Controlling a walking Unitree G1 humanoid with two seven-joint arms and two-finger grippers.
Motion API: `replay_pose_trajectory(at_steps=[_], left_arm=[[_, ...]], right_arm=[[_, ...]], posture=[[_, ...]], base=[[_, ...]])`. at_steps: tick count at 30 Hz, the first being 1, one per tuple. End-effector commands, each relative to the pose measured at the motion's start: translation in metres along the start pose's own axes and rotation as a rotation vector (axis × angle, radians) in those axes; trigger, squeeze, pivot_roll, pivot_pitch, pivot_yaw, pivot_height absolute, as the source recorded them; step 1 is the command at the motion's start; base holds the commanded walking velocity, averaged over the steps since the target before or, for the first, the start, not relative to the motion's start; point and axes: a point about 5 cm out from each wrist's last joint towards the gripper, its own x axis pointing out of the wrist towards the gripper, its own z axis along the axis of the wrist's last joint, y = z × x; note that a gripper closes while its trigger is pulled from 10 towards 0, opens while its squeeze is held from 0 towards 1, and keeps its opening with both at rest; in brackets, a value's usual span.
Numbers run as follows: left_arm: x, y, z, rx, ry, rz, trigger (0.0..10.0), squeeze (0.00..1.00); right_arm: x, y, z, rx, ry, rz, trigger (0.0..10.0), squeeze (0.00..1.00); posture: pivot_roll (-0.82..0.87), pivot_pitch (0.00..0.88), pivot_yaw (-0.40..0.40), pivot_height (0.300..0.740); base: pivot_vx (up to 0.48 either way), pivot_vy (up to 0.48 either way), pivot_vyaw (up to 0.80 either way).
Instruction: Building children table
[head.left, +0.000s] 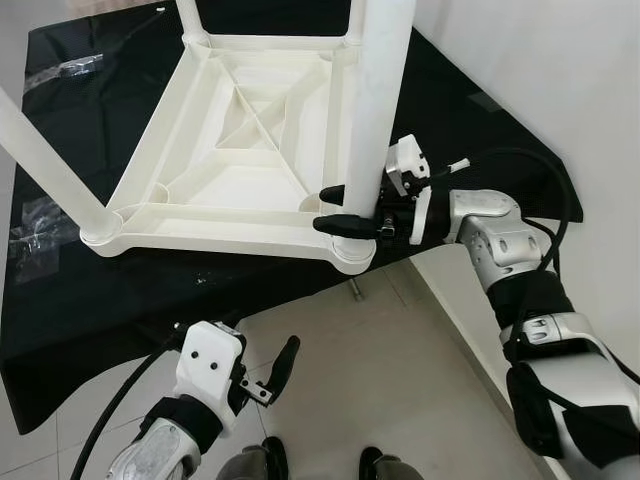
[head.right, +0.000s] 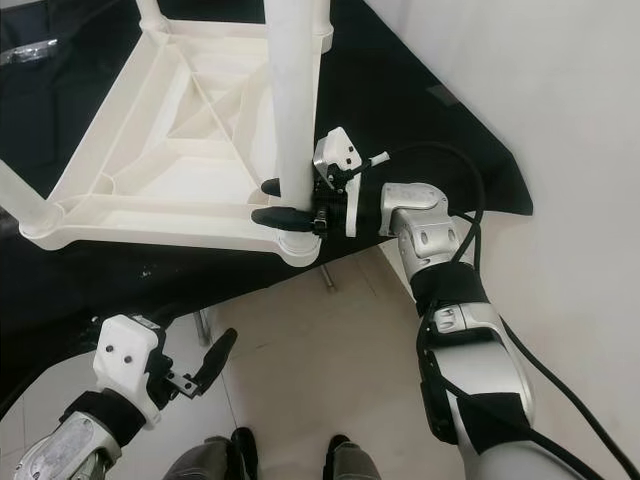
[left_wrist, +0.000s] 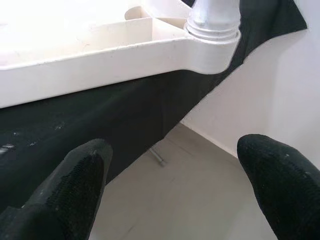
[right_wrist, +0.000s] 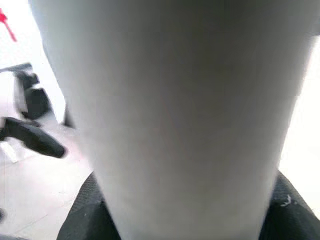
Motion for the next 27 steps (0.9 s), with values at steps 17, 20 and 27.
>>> replay_pose_trajectory(at_steps=[17,20,27], left_arm=[[0.018,0.012,-0.017,0.011,0.037,0.001,10.0,0.00],[0.021,0.013,-0.017,0.016,0.030,0.012,10.0,0.00],[0.025,0.014,-0.017,0.024,0.023,0.017,10.0,0.00]], right_arm=[[0.033,0.057,-0.029,0.169,0.104,-0.874,0.0,0.00],[0.041,0.052,-0.022,0.166,0.047,-0.788,10.0,0.00],[0.023,0.040,-0.004,0.104,-0.051,-0.337,10.0,1.00]], posture=[[0.01,0.188,0.003,0.740],[0.01,0.177,-0.005,0.740],[0.03,0.172,-0.008,0.740]], base=[[0.000,0.000,0.00],[0.000,0.000,0.00],[0.000,0.000,0.00]])
